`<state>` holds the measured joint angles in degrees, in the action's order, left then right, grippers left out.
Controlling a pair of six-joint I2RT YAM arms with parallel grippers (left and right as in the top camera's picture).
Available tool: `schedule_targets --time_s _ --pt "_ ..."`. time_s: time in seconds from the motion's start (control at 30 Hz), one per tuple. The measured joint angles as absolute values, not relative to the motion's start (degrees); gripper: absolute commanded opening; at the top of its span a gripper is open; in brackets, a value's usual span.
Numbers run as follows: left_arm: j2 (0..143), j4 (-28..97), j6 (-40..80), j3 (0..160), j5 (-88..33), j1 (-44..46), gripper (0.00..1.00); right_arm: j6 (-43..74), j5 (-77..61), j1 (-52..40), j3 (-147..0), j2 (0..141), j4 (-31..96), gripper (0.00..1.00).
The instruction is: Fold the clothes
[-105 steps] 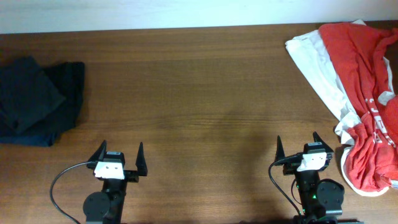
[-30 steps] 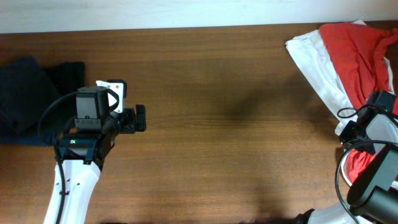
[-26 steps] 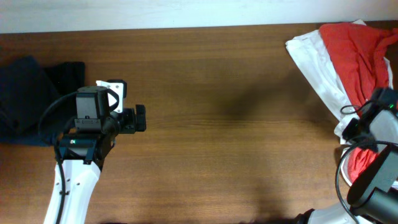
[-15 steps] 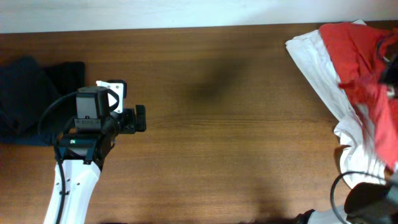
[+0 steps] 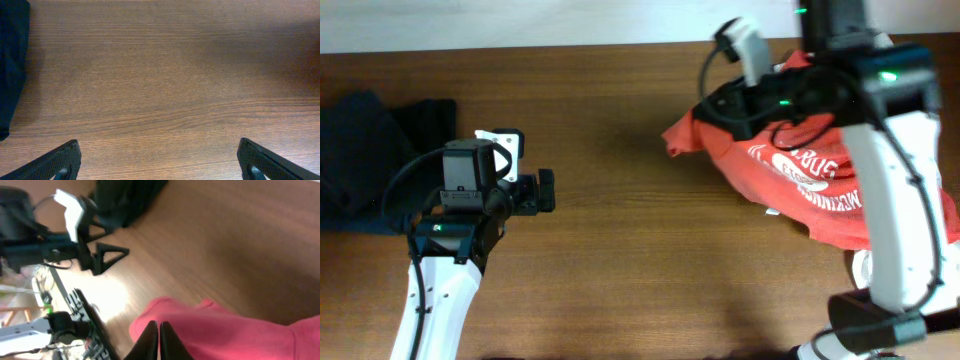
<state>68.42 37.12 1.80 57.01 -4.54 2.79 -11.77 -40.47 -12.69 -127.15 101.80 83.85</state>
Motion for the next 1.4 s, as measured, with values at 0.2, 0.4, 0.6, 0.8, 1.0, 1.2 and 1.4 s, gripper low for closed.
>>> schedule_targets --time_s 0.2,0.4,0.6,0.8,1.0,1.2,1.4 --pt "68.4 37.1 1.8 57.0 -10.4 2.8 0.99 -7.9 -19.4 -12.5 -127.1 105.0 84.4 0.99" --pt "76.6 36.1 2.0 57.1 -19.8 9.1 0.99 -3.5 -8.1 -0.1 -127.1 104.9 93.3 0.99" --pt "95.4 25.8 4.0 57.3 -25.8 21.9 0.99 -3.2 -7.5 9.0 -127.1 105.0 96.9 0.99" --pt "108.5 8.6 15.0 58.1 -27.3 31.4 0.01 -2.9 -7.5 10.2 -127.1 105.0 97.0 0.99" --pt "110.9 14.3 16.8 63.0 -24.0 27.8 0.00 -3.0 -7.5 14.9 -127.1 105.0 97.0 0.99" --pt "98.0 24.8 14.6 85.1 -14.4 3.6 0.01 -3.0 -7.5 17.6 -127.1 105.0 97.0 0.99" --pt "102.2 14.5 10.6 84.0 -3.2 -0.2 0.00 -3.0 -7.5 17.5 -127.1 105.0 96.8 0.98"
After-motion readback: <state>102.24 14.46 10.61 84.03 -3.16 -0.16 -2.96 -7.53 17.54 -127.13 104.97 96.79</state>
